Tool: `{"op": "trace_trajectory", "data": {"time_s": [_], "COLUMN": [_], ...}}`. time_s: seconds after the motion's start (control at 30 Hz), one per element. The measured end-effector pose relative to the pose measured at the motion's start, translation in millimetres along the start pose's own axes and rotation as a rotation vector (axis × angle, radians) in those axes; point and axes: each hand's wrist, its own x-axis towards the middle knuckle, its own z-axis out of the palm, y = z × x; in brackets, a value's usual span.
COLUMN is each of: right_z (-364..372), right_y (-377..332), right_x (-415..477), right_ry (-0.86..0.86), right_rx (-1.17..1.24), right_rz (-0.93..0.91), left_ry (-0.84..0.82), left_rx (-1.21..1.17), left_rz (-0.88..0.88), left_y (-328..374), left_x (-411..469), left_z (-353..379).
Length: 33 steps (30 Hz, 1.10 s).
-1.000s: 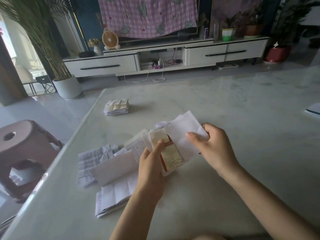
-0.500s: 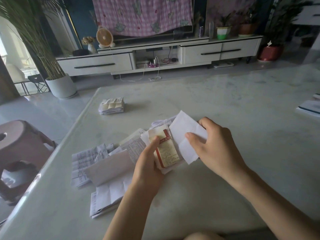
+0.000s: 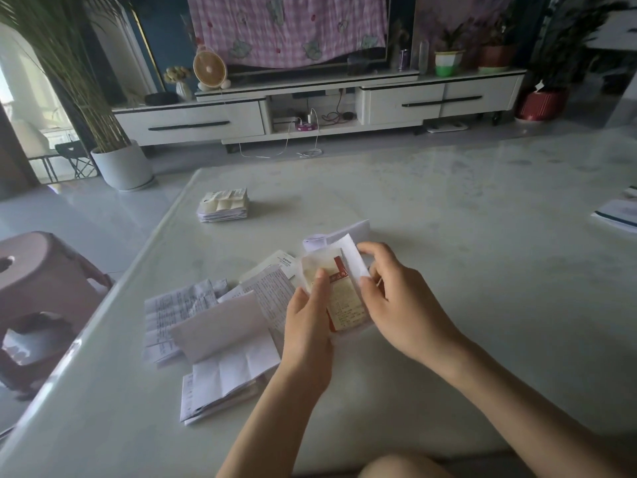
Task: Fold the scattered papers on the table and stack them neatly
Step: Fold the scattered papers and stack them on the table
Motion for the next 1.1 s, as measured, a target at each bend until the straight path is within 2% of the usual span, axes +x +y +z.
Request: {"op": "trace_trajectory", "data": {"time_s": [0.07,0.13,0.2,0.23,0.33,0.43,0.5,0.53,0.6,0.67,0.73,0.8,0.9,0.97,1.1], "right_z": [4,6,9,10,15,16,8,4,-5,-7,1,8,4,-3,-4], "right_y": [3,6,11,14,12,20,24,28,40,52,65,76,87,92,89], "right_x": [-3,-6,-8,-9,-10,-11,-2,9,36,66,88,99,93,83,73], "right_ry": [-0.028,0.014,0.101,0.088,-0.231,-0.331,-0.309,-0.245,-0.052,-0.016,-0.087,-0.062,0.102,0.122,-0.054], "right_rx": [0.024,0.015,-0.047,0.017,0.443,0.48,0.411,0.335,0.108,-0.015,0.006,0.062,0.118,0.234,0.181], "right_rz": [0.001,-0.045,-0.073,-0.035,0.156,0.162,0.16,0.154,0.109,0.13,0.261,0.348,0.348,0.34,0.28], "left_ry": [0.068,0.126,0.137,0.124,0.025,-0.077,-0.082,-0.041,0.101,0.199,0.211,0.202,0.176,0.164,0.168], "left_rx": [0.103,0.189,0.233,0.249,0.313,0.489,0.537,0.499,0.345,0.189,0.093,0.027,0.003,-0.002,-0.001], "left_rz": [0.096,0.213,0.298,0.328,0.393,0.399,0.382,0.359,0.258,0.141,0.062,0.005,-0.052,-0.066,-0.075], "left_y": [-5,-10,-13,-14,-17,-24,-26,-25,-19,-10,-3,4,10,12,16], "left_x": [1,3,5,5,4,1,-2,-2,-2,0,1,2,1,1,-1], "left_z": [-1,-2,-3,-2,-2,-6,-8,-8,-7,-10,-14,-16,-16,-15,-13]}}
